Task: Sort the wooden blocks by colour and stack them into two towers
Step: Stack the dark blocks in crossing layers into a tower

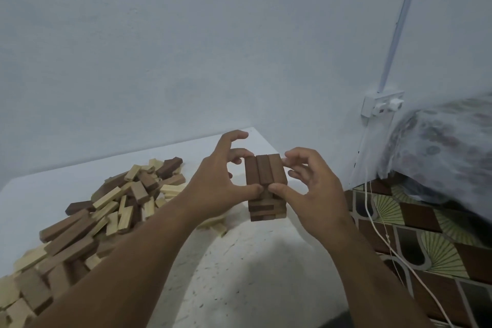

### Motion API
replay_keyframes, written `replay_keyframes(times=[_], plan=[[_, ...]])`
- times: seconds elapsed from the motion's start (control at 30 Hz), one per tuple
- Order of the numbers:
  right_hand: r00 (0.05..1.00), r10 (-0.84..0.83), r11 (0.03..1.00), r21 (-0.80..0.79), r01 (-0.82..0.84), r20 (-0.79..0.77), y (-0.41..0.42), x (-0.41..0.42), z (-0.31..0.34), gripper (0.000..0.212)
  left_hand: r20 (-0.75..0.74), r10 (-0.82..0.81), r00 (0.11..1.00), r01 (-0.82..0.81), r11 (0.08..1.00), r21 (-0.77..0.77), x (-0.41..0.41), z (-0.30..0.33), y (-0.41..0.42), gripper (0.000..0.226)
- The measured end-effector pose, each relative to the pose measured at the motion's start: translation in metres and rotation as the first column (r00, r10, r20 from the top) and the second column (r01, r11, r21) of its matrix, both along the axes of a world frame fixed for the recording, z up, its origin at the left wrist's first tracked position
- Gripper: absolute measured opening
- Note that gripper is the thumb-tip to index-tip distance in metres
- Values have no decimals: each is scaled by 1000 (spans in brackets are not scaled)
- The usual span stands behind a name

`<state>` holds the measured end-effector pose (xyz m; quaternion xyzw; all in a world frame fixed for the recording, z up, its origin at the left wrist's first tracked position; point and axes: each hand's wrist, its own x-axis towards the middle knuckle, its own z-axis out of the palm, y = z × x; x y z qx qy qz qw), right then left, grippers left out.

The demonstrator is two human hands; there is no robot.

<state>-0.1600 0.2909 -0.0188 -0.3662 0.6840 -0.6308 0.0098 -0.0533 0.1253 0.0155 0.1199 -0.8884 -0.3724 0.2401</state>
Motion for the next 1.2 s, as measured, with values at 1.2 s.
replay_keyframes(times=[1.2], plan=[[920, 64, 997, 68, -41, -388, -28, 72, 28, 19, -4, 217, 976, -216, 973, 80, 86, 14, -44, 40]])
